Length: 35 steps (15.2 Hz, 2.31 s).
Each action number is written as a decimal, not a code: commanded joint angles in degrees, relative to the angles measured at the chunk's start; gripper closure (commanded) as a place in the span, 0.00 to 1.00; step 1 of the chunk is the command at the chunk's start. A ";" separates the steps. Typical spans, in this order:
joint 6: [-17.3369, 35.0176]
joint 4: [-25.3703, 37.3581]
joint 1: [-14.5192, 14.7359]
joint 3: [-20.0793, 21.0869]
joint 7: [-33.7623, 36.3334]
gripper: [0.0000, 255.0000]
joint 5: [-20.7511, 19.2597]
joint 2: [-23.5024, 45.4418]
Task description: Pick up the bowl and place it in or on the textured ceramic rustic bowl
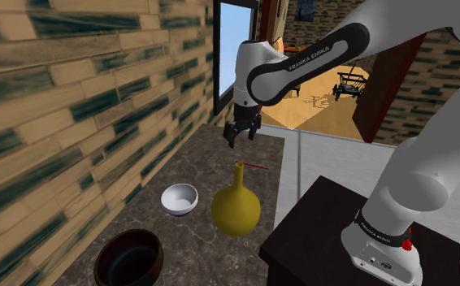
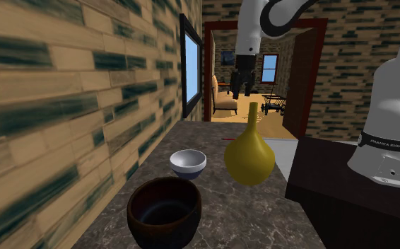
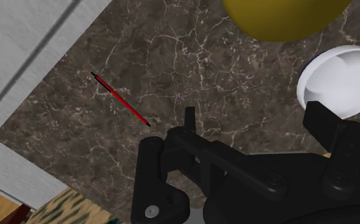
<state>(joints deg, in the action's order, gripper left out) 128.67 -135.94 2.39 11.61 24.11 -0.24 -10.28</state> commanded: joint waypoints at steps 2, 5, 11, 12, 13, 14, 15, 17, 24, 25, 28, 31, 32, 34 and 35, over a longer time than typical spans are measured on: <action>3.84 1.92 0.55 1.25 2.52 0.00 -0.57 5.95; 7.17 4.73 1.15 2.09 5.03 0.00 -1.74 12.37; 12.14 12.29 3.30 2.56 9.95 0.00 -4.77 25.44; 12.74 13.79 3.79 2.48 10.68 0.00 -5.25 27.62; 13.28 15.37 4.30 2.38 11.37 0.00 -5.70 29.80; 13.75 17.02 4.85 2.24 12.02 0.00 -6.10 31.97; 14.16 18.74 5.41 2.09 12.62 0.00 -6.47 34.15; 14.77 22.40 6.55 1.78 13.69 0.00 -7.09 38.49; 17.54 26.22 8.14 0.79 14.94 0.00 -8.28 45.12; 18.01 26.40 8.27 0.64 15.05 0.00 -8.43 45.77; 18.74 26.70 8.49 0.40 15.20 0.00 -8.67 46.81; 18.74 26.70 8.49 0.40 15.20 0.00 -8.67 46.81; 18.74 26.70 8.49 0.40 15.20 0.00 -8.67 46.81; 18.73 26.70 8.49 0.41 15.20 0.00 -8.67 46.80; 18.73 26.70 8.49 0.41 15.20 1.00 -8.67 46.80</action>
<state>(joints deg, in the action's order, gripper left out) 147.40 -109.24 10.88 12.02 39.31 -8.91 36.52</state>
